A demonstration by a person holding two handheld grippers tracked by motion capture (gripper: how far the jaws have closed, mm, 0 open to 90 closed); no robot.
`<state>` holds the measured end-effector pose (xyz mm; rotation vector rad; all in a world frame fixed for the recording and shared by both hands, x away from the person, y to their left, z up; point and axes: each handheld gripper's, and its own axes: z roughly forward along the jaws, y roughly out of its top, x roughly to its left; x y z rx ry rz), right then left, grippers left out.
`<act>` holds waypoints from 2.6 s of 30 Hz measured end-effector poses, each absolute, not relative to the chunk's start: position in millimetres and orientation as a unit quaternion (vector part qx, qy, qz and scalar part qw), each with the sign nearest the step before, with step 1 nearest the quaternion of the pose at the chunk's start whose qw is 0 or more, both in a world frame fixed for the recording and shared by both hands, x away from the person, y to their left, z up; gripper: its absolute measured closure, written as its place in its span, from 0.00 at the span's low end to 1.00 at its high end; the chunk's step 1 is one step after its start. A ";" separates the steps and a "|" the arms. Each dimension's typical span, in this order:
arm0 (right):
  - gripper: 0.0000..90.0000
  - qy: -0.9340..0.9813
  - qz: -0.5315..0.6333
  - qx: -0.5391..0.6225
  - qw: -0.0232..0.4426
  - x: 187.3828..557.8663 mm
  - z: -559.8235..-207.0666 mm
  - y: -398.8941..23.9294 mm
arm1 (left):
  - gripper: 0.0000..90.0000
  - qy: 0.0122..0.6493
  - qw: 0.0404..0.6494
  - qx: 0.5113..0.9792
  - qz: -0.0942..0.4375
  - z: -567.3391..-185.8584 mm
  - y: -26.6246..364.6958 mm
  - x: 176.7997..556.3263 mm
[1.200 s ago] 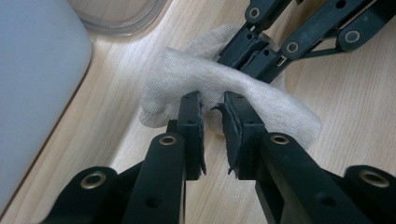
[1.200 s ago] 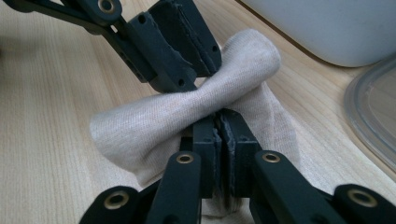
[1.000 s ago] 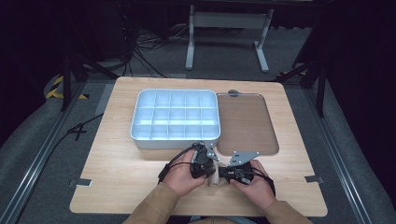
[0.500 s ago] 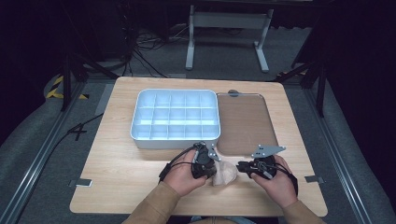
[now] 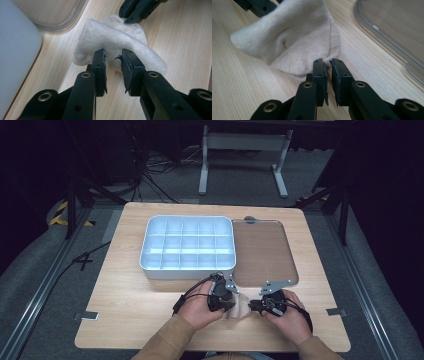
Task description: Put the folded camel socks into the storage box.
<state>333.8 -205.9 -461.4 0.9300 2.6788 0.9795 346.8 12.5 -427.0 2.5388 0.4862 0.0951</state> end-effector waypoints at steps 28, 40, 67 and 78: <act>0.89 0.895 0.331 0.295 0.058 332.6 -466.2 -193.8 | 0.58 0.145 0.272 0.951 0.017 -442.1 -0.2 347.3; 0.87 0.894 0.330 0.298 0.052 332.6 -465.7 -196.8 | 0.57 0.150 0.276 0.949 0.015 -445.8 -0.6 347.8; 0.64 0.847 0.402 0.341 0.068 333.9 -443.6 -200.4 | 0.57 0.177 0.290 0.940 0.031 -448.5 1.7 340.5; 0.59 0.845 0.400 0.353 0.047 340.4 -454.9 -185.5 | 0.51 0.177 0.292 0.939 0.031 -449.1 2.2 337.0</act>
